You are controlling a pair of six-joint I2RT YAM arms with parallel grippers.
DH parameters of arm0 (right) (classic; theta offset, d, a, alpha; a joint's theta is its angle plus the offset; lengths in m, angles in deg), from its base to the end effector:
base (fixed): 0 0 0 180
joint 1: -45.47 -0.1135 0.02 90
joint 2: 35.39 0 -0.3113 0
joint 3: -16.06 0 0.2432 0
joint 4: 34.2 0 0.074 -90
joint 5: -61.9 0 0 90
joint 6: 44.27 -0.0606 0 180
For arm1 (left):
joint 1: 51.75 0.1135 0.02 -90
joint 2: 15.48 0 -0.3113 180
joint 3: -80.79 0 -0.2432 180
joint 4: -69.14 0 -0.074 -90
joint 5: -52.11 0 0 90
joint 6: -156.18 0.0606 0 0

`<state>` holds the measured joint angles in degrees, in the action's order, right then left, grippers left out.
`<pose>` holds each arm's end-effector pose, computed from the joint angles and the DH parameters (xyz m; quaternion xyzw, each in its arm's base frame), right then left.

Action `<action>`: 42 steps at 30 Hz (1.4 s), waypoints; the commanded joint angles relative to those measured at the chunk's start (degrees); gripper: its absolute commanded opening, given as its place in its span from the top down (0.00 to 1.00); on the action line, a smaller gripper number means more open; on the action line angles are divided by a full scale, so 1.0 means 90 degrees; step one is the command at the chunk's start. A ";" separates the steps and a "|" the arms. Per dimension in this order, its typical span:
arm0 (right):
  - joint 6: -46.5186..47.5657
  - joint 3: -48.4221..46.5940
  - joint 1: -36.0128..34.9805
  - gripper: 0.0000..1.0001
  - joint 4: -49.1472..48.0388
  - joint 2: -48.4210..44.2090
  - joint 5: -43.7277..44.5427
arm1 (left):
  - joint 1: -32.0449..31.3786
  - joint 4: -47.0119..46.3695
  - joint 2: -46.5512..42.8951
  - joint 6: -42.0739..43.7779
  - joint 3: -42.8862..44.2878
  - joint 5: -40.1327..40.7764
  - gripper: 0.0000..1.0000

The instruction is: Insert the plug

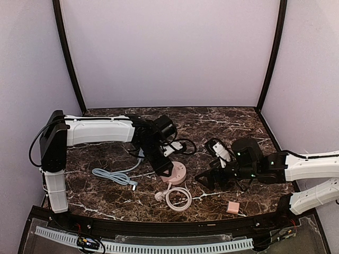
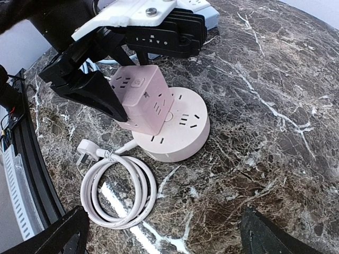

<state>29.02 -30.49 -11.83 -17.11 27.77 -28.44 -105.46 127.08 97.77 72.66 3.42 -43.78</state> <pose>0.1210 0.1891 0.2471 -0.3071 0.8265 0.2860 0.3752 0.2501 -0.3511 0.2297 0.5003 0.8442 -0.1207 0.1500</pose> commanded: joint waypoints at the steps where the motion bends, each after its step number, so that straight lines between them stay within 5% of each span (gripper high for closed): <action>1: 0.0012 -0.0172 0.0038 0.02 -0.0152 -0.0153 0.0236 | -0.0010 0.0078 0.0961 0.0554 -0.0427 0.0233 0.99; 14: -0.0735 -0.0093 0.0038 0.01 0.0647 -0.1248 0.1299 | -0.0419 0.0175 0.1207 0.2302 0.0395 0.0211 0.99; 24: -0.2092 -0.0120 0.0039 0.01 0.1682 -0.1905 0.2172 | -0.0486 0.0324 0.1365 0.2410 0.0857 0.0951 0.92; 35: -0.3247 -0.0365 0.0037 0.01 0.2908 -0.1900 0.1872 | -0.0498 0.0361 0.1111 0.2259 0.1141 0.0994 0.28; 37: -0.3302 -0.0363 0.0029 0.01 0.2990 -0.1866 0.1765 | -0.0504 0.0291 0.0918 0.2255 0.1110 0.0920 0.07; 42: -0.3510 -0.0244 0.0029 0.01 0.3161 -0.1749 0.1666 | -0.0497 -0.0195 0.0228 0.2040 0.0688 0.0907 0.01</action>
<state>0.39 -32.50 -11.83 8.77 11.14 -12.11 -109.88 127.65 106.14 92.55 12.91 -36.32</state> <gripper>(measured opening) 0.986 0.983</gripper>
